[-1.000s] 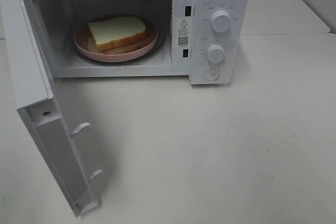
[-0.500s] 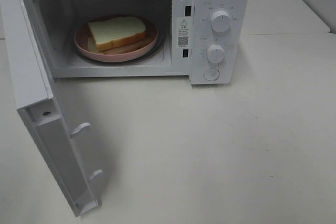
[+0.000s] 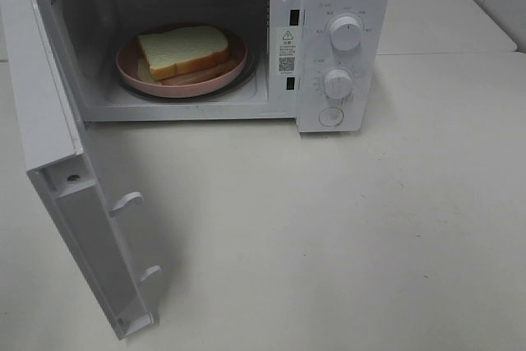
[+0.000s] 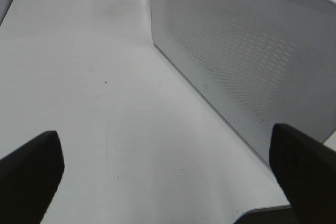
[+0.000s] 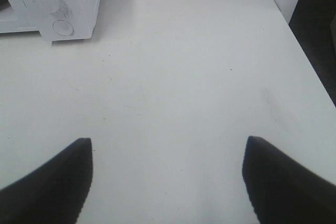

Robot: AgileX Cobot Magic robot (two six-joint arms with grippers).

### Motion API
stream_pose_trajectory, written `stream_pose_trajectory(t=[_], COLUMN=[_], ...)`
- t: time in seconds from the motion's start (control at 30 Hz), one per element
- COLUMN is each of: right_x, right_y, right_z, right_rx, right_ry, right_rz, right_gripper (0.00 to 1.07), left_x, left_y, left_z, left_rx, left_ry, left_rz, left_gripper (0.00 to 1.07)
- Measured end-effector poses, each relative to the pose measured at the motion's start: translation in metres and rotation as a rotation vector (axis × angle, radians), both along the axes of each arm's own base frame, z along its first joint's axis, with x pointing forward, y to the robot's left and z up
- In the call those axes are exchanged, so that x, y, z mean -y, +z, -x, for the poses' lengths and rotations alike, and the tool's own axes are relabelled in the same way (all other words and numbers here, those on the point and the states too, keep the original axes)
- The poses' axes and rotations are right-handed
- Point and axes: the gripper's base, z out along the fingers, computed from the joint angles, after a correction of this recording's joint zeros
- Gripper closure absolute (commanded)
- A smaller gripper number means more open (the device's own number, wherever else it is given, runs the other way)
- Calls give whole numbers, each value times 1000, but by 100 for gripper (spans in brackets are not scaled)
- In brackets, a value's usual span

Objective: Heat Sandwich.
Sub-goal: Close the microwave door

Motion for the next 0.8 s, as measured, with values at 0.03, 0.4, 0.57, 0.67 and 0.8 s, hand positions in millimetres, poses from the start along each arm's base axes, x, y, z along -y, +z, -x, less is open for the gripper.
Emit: stream_pose_trajectory(t=[0.03, 0.4, 0.57, 0.67, 0.8], right_x=[0, 0, 0, 0, 0], right_y=[0, 0, 0, 0, 0], right_z=[0, 0, 0, 0, 0], right_rx=[0, 2, 2, 2, 2], right_ry=[0, 2, 3, 3, 4], right_rz=[0, 0, 1, 1, 3], right_gripper=[31, 31, 31, 31, 31], left_x=[0, 0, 0, 0, 0], left_y=[0, 0, 0, 0, 0], left_z=[0, 0, 0, 0, 0], left_rx=[0, 0, 0, 0, 0], left_ry=[0, 0, 0, 0, 0], left_rz=[0, 0, 0, 0, 0], left_gripper=[7, 7, 7, 7, 7])
